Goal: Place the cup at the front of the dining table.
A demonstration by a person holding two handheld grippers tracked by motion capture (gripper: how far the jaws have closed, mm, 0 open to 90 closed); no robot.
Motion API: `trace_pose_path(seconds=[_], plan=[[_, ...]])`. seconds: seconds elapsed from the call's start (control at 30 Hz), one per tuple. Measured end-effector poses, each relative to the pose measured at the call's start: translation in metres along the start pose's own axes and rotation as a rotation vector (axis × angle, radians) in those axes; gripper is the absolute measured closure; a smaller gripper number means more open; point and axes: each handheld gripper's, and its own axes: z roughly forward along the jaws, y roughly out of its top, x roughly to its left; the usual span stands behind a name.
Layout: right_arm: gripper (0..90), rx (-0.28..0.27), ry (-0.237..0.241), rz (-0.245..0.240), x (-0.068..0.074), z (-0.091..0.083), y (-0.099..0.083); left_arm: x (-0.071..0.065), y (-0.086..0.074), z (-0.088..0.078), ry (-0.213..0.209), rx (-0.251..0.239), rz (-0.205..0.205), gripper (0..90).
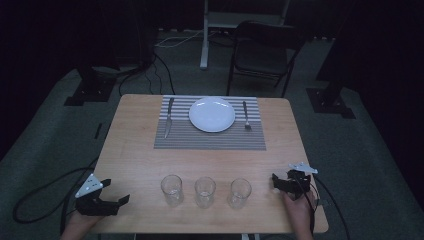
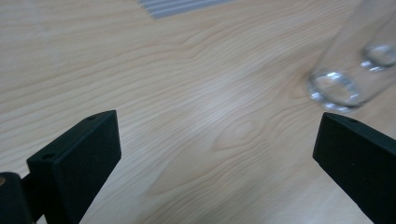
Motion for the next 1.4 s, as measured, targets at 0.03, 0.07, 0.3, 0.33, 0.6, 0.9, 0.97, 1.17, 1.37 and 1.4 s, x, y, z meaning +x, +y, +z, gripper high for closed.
trace_pose_path(seconds=[0.03,0.07,0.3,0.33,0.6,0.9,0.97,1.17,1.37,1.4], plan=[[12.4,0.0,0.0,0.0,0.0,0.0,0.0,-0.001,0.001,0.0,-0.006,-0.003,0.0,1.4],[12.4,0.0,0.0,0.0,0.0,0.0,0.0,-0.004,0.003,-0.001,-0.025,-0.016,0.006,1.4],[12.4,0.0,0.0,0.0,0.0,0.0,0.0,-0.013,0.013,-0.009,-0.054,-0.06,0.033,2.4],[12.4,0.0,0.0,0.0,0.0,0.0,0.0,-0.014,0.014,-0.011,-0.065,-0.073,0.03,2.4],[12.4,0.0,0.0,0.0,0.0,0.0,0.0,-0.02,0.027,-0.022,-0.083,-0.124,0.059,2.4],[12.4,0.0,0.0,0.0,0.0,0.0,0.0,-0.026,0.041,-0.022,-0.128,-0.113,0.106,4.4],[12.4,0.0,0.0,0.0,0.0,0.0,0.0,-0.026,0.046,-0.021,-0.155,-0.126,0.096,4.4],[12.5,0.0,0.0,0.0,0.0,0.0,0.0,-0.034,0.064,-0.014,-0.186,-0.118,0.14,4.3],[12.4,0.0,0.0,0.0,0.0,0.0,0.0,-0.045,0.078,-0.006,-0.21,-0.102,0.179,4.4],[12.4,0.0,0.0,0.0,0.0,0.0,0.0,-0.046,0.08,-0.004,-0.211,-0.104,0.182,4.4]])
